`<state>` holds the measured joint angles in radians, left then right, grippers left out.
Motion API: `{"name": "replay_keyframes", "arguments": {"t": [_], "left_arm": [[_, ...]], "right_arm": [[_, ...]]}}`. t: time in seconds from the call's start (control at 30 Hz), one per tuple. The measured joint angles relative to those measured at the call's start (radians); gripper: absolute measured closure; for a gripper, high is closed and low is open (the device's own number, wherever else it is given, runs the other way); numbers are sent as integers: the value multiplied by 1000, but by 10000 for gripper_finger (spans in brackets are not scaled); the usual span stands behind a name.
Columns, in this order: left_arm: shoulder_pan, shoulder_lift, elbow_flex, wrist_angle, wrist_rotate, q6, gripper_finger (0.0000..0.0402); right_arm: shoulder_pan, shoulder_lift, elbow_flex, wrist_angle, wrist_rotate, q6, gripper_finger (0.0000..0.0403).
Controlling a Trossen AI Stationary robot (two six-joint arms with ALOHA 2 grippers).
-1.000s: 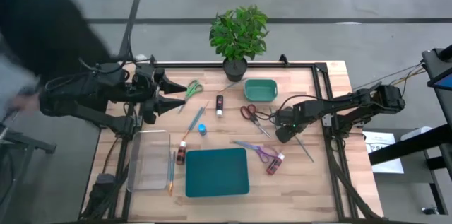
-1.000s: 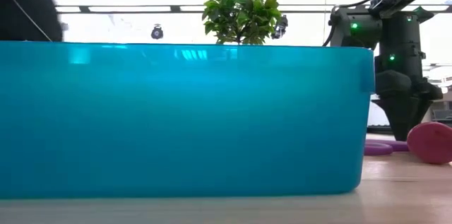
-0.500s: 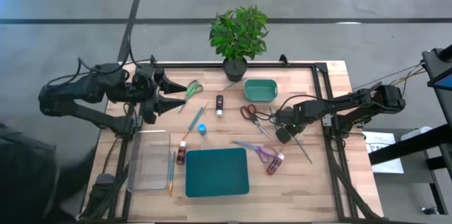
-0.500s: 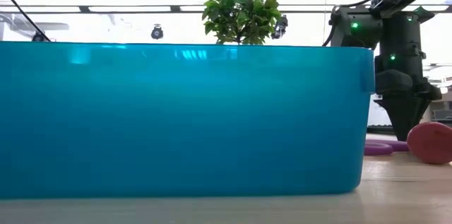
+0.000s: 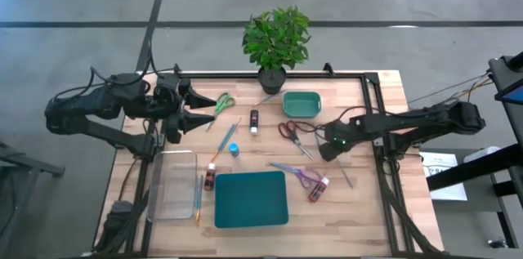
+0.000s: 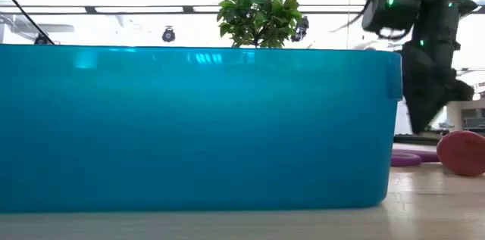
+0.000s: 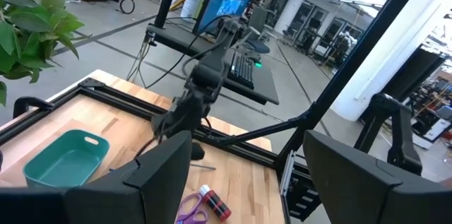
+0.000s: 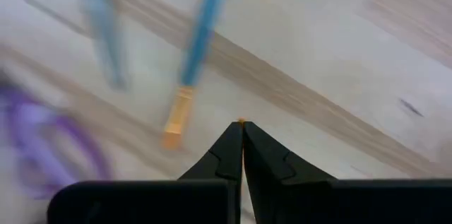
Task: Pick & Place Paint Supplies
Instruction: Put the blue paint brush into the blue bin
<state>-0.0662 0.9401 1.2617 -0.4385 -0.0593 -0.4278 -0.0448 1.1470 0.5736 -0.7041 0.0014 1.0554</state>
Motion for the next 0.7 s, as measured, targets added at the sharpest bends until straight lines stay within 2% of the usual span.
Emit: {"name": "replay_keyframes", "arguments": {"t": [0.37, 0.57, 0.7], "left_arm": [[-4, 38, -11, -7, 0, -19, 119], [-9, 133, -11, 0, 0, -33, 119], [-11, 213, -11, 32, 0, -53, 119]], "right_arm": [[43, -256, 4, 251, 118, 136, 395], [90, -290, 8, 501, 195, 94, 395], [126, -257, 62, 557, 257, 15, 395]]}}
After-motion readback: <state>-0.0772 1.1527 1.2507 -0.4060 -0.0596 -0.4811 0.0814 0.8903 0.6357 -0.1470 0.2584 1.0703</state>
